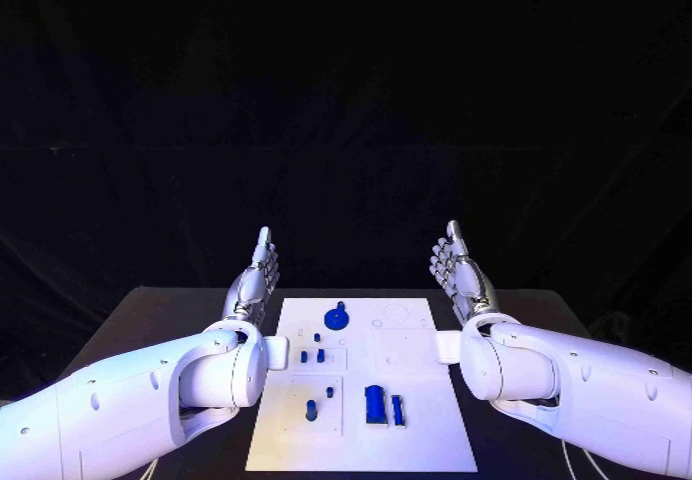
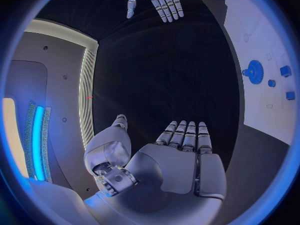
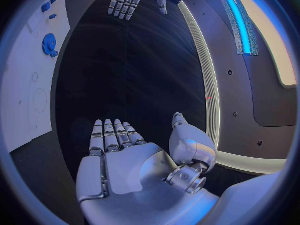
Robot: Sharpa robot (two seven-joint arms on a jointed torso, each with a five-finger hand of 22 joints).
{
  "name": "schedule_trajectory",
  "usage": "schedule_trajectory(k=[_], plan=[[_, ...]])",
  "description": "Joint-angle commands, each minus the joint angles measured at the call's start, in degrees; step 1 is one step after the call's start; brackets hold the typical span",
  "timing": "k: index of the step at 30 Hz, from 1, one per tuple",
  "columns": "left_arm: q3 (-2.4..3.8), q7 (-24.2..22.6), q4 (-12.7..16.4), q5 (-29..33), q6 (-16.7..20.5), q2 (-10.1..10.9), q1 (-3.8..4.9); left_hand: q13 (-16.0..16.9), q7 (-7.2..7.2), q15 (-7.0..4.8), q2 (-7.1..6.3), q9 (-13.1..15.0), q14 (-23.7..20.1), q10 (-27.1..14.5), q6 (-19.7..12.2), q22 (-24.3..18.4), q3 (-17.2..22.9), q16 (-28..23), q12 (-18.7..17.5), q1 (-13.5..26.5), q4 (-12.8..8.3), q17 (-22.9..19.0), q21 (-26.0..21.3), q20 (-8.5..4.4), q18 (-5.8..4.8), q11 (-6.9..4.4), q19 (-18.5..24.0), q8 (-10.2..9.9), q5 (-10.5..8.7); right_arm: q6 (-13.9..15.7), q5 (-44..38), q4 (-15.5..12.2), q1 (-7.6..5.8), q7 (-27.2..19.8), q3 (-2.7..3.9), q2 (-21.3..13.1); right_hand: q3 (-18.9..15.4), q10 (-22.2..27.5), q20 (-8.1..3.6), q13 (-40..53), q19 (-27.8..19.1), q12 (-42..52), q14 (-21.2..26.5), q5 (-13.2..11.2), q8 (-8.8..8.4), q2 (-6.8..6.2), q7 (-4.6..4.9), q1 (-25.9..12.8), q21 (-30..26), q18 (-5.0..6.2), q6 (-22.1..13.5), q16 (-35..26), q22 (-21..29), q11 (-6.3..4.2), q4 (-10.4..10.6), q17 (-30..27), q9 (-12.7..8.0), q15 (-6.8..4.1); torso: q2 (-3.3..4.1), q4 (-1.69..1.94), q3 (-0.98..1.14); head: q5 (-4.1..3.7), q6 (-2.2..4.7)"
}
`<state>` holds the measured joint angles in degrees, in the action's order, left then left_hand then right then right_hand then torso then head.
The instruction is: Assemble the parts on the task board
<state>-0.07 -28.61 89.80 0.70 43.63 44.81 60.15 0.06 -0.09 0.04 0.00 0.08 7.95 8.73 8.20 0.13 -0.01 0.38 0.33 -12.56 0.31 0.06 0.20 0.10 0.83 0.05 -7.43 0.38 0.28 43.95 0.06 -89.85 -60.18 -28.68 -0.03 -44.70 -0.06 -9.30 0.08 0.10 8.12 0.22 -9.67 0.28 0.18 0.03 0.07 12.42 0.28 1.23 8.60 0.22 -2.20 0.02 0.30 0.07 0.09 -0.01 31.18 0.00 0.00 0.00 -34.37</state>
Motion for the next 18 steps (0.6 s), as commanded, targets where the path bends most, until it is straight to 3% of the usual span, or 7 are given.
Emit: schedule_trajectory(k=[1,7,8,10,11,12,18], plan=[[0.07,-1.2,0.2,-0.7,0.5,-0.1,0.01,-0.1,0.09,-0.04,0.00,-0.1,-2.4,-2.8,-2.6,-0.1,0.0,-0.4,-0.3,4.0,-0.3,-0.1,-0.2,-0.10,-0.83,-0.05,2.4,-0.4,-0.28,0.2,-0.1,-0.1,0.02,-1.1,0.03,0.0,0.1,2.9,-0.08,-0.1,-2.5,-0.2,3.1,-0.3,-0.18,-0.03,-0.07,-3.9,-0.3,-1.23,-2.8,-0.2,2.2,-0.02,-0.3,-0.1,-0.1,0.01,0.00,0.00,0.00,0.00,-0.01],[0.07,-1.2,0.2,-0.7,0.5,-0.1,0.01,-0.1,0.09,-0.04,0.00,-0.1,-3.6,-4.0,-3.7,-0.1,0.0,-0.4,-0.3,5.9,-0.3,-0.1,-0.2,-0.10,-0.83,-0.05,3.3,-0.4,-0.28,0.2,-0.1,-0.1,0.02,-1.1,0.03,0.0,0.1,4.2,-0.08,-0.1,-3.6,-0.2,4.5,-0.3,-0.18,-0.03,-0.07,-5.7,-0.3,-1.23,-3.9,-0.2,2.2,-0.02,-0.3,-0.1,-0.1,0.01,0.00,0.00,0.00,0.00,-0.01],[0.07,-1.2,0.2,-0.7,0.5,-0.1,0.01,-0.1,0.09,-0.04,0.00,-0.1,-3.7,-4.1,-3.9,-0.1,0.0,-0.4,-0.3,6.1,-0.3,-0.1,-0.2,-0.10,-0.83,-0.05,7.4,-0.4,-0.28,0.2,-0.1,-0.1,0.02,-1.1,0.03,0.0,0.1,5.0,-0.08,-0.1,-8.1,-0.2,5.2,-0.3,-0.18,-0.03,-0.07,-6.7,-0.3,-1.23,-8.6,-0.2,2.2,-0.02,-0.3,-0.1,-0.1,0.01,0.00,0.00,0.00,0.00,-0.01],[0.07,-1.2,0.2,-0.7,0.5,-0.1,0.01,-0.1,0.09,-0.04,0.00,-0.1,-7.9,-4.5,-4.1,-0.1,0.0,-0.4,-0.3,6.6,-0.3,-0.1,-0.2,-0.10,-0.83,-0.05,7.4,-0.4,-0.28,0.2,-0.1,-0.1,0.02,-1.1,0.03,0.0,0.1,9.3,-0.08,-0.1,-8.1,-0.2,9.7,-0.3,-0.18,-0.03,-0.07,-12.4,-0.3,-1.23,-8.6,-0.2,2.2,-0.02,-0.3,-0.1,-0.1,0.01,0.00,0.00,0.00,0.00,-0.01],[0.07,-1.2,0.2,-0.7,0.5,-0.1,0.01,-0.1,0.09,-0.04,0.00,-0.1,-7.9,-4.5,-8.2,-0.1,0.0,-0.4,-0.3,6.8,-0.3,-0.1,-0.2,-0.10,-0.83,-0.05,7.4,-0.4,-0.28,0.2,-0.1,-0.1,0.02,-1.1,0.03,0.0,0.1,9.3,-0.08,-0.1,-8.1,-0.2,9.7,-0.3,-0.18,-0.03,-0.07,-12.4,-0.3,-1.23,-8.6,-0.2,2.2,-0.02,-0.3,-0.1,-0.1,0.01,0.00,0.00,0.00,0.00,-0.01],[0.07,-1.2,0.2,-0.7,0.5,-0.1,0.01,-0.1,0.09,-0.04,0.00,-0.1,-7.9,-8.7,-8.2,-0.1,0.0,-0.4,-0.3,6.9,-0.3,-0.1,-0.2,-0.10,-0.83,-0.05,7.4,-0.4,-0.28,0.2,-0.1,-0.1,0.02,-1.1,0.03,0.0,0.1,9.3,-0.08,-0.1,-8.1,-0.2,9.7,-0.3,-0.18,-0.03,-0.07,-12.4,-0.3,-1.23,-8.6,-0.2,2.2,-0.02,-0.3,-0.1,-0.1,0.01,0.00,0.00,0.00,0.00,-0.01],[0.07,-1.2,0.2,-0.7,0.5,-0.1,0.01,-0.1,0.09,-0.04,0.00,-0.1,-7.9,-8.7,-8.2,-0.1,0.0,-0.4,-0.3,12.6,-0.3,-0.1,-0.2,-0.10,-0.83,-0.05,7.4,-0.4,-0.28,0.2,-0.1,-0.1,0.02,-1.1,0.03,0.0,0.1,9.3,-0.08,-0.1,-8.1,-0.2,9.7,-0.3,-0.18,-0.03,-0.07,-12.4,-0.3,-1.23,-8.6,-0.2,2.2,-0.02,-0.3,-0.1,-0.1,0.01,0.00,0.00,0.00,0.00,-0.01]])
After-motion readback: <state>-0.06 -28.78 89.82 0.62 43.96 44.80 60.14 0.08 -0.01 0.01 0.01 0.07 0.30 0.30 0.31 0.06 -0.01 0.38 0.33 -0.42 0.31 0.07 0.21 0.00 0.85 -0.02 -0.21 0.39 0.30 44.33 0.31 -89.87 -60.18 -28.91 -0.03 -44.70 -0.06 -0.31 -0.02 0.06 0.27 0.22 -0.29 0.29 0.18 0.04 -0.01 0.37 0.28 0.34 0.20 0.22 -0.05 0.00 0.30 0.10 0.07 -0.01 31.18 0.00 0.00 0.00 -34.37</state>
